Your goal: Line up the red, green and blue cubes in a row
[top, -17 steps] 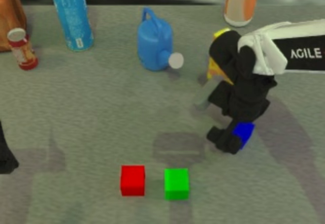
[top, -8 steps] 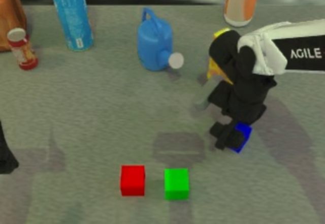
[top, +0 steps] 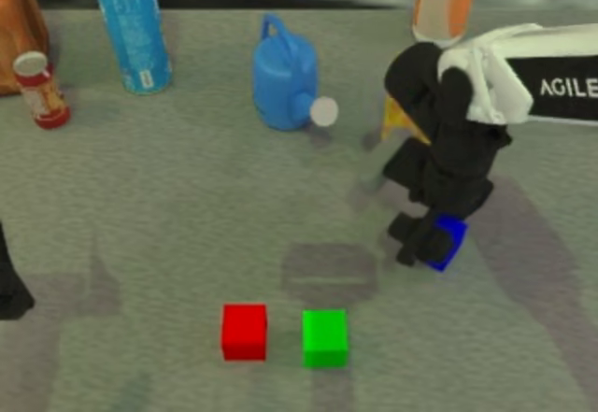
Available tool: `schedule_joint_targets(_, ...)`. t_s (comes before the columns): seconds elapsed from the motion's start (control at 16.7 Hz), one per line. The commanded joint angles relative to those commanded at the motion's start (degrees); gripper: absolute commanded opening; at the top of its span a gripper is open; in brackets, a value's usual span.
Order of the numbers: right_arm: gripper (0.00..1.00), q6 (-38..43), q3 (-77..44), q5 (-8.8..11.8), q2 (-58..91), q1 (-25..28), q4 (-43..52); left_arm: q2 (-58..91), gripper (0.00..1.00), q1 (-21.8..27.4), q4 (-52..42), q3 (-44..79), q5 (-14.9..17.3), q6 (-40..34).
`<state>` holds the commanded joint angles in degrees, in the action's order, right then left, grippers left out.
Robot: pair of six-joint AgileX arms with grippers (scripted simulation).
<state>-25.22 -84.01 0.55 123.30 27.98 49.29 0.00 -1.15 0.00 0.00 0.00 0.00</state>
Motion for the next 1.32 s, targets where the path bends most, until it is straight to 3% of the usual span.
schedule_joint_targets(0.36,0.0,-0.05,-5.35,0.04,-4.25,0.3,9.63,0.0,1.0,0.0,0.0,0.0,0.0,0.0)
schedule_joint_targets(0.72,0.0,-0.85,-4.67,0.07,-4.85,0.71,9.78,0.0,1.0,0.0,0.0,0.0,0.0,0.0)
schedule_joint_targets(1.14,0.0,-18.69,7.4,0.49,-16.0,11.03,9.33,0.0,1.0,0.0,0.0,0.0,0.0,0.0)
schedule_joint_targets(1.32,0.0,-22.67,10.87,0.56,-19.56,13.84,8.92,0.0,1.0,0.0,0.0,0.0,0.0,0.0)
